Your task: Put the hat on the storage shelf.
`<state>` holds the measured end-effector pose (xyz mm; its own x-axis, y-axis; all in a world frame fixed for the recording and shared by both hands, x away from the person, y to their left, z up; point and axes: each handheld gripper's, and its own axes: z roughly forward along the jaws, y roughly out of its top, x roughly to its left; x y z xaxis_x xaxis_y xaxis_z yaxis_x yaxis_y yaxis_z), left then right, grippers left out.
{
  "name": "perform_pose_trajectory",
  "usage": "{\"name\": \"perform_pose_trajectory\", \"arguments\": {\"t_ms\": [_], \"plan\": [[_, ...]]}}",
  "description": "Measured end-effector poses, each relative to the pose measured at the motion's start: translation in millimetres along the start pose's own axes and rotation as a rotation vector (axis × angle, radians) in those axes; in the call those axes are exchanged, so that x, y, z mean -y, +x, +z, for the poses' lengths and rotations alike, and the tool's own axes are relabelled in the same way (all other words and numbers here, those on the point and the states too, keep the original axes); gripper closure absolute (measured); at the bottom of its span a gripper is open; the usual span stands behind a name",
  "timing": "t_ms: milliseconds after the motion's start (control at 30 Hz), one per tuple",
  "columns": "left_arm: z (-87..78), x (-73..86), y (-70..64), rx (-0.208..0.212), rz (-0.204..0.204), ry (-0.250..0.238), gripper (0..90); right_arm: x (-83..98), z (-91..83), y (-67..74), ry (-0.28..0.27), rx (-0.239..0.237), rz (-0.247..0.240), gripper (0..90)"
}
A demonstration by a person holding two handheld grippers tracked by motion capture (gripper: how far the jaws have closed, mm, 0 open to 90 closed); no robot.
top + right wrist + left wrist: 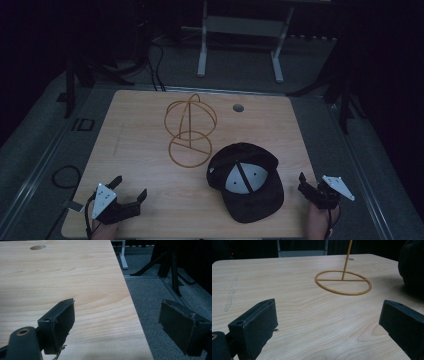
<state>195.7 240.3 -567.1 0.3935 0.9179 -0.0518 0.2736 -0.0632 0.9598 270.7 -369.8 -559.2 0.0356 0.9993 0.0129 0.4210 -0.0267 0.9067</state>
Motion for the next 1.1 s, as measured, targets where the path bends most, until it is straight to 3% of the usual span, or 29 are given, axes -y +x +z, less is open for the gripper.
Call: {"name": "perform_pose_trajectory", "arguments": {"t_ms": [267, 500, 600, 633, 667, 733, 833, 933, 1000, 1100], "plan": [[0.4, -0.5, -0.9, 0.002, -0.011, -0.006, 2.1, 0.4, -1.0, 2.5, 0.012, -0.025, -0.016, 13.6], [-1.0, -2.7, -5.2, 0.026, -0.013, -0.033, 2.1, -13.9, -8.5, -3.2, 0.028, -0.107, -0.01, 13.4], [-0.2, -3.2, -7.8, 0.014, 0.002, -0.018, 2.1, -30.2, -16.6, -2.2, 0.043, -0.189, -0.022, 13.3], [0.2, -3.4, -8.8, -0.008, 0.025, -0.003, 2.1, -35.8, -19.2, -0.2, 0.051, -0.213, -0.035, 13.2], [0.5, -3.1, -9.6, -0.02, 0.035, -0.002, 2.1, -35.8, -19.2, -0.2, 0.051, -0.213, -0.035, 13.2], [-0.2, -3.9, -10.0, -0.029, 0.034, -0.011, 2.1, -44.3, -24.4, 3.9, 0.036, -0.232, -0.063, 13.0], [-2.3, -5.9, -8.3, -0.015, -0.002, -0.018, 2.1, -58.1, -31.3, 12.0, 0.025, -0.279, -0.1, 12.8], [-3.9, -6.7, -8.2, 0.027, -0.029, -0.01, 5.3, -70.4, -37.5, 21.5, 0.009, -0.333, -0.143, 12.5], [-4.5, -8.0, -10.8, 0.024, -0.013, -0.004, 5.3, -77.5, -41.0, 28.5, -0.002, -0.349, -0.177, 12.5], [-4.2, -9.9, -14.2, 0.051, -0.008, 0.016, 4.9, -87.4, -44.7, 39.0, 0.001, -0.404, -0.21, 12.4]]}}
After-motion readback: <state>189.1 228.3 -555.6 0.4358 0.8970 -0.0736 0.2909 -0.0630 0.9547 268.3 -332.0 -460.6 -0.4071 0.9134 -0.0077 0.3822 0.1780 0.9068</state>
